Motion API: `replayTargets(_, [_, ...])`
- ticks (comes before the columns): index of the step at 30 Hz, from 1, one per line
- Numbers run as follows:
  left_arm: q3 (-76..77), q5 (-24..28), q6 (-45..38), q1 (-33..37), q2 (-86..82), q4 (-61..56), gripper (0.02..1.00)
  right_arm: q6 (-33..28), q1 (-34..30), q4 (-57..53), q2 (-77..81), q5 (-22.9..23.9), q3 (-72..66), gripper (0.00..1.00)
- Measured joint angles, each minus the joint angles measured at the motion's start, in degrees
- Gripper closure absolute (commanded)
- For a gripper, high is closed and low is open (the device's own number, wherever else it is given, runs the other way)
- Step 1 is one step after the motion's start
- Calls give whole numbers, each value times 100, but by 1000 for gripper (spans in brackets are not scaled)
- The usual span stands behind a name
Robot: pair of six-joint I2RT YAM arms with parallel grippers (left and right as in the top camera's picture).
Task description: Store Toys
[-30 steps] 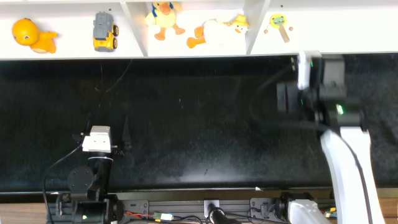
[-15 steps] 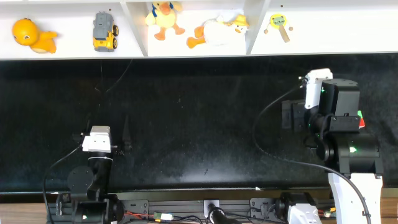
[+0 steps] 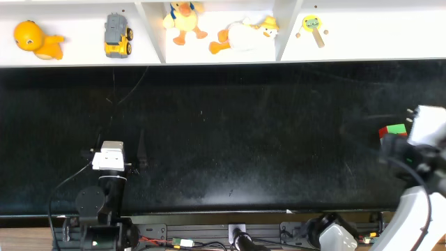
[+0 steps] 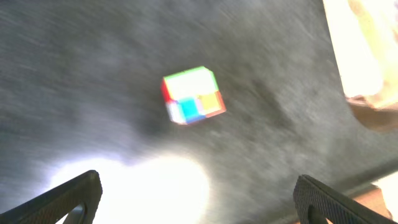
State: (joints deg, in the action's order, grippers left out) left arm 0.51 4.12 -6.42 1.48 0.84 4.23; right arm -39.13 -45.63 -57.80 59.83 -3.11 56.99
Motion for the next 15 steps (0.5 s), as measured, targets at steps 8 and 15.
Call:
replayTargets(8, [0, 0, 0, 0, 0, 0, 20, -1921, -1290, 369, 1320, -876, -9, 5])
replayTargets(15, [0, 0, 0, 0, 0, 0, 20, -2463, -1281, 1051, 2470, -1419, -17, 7])
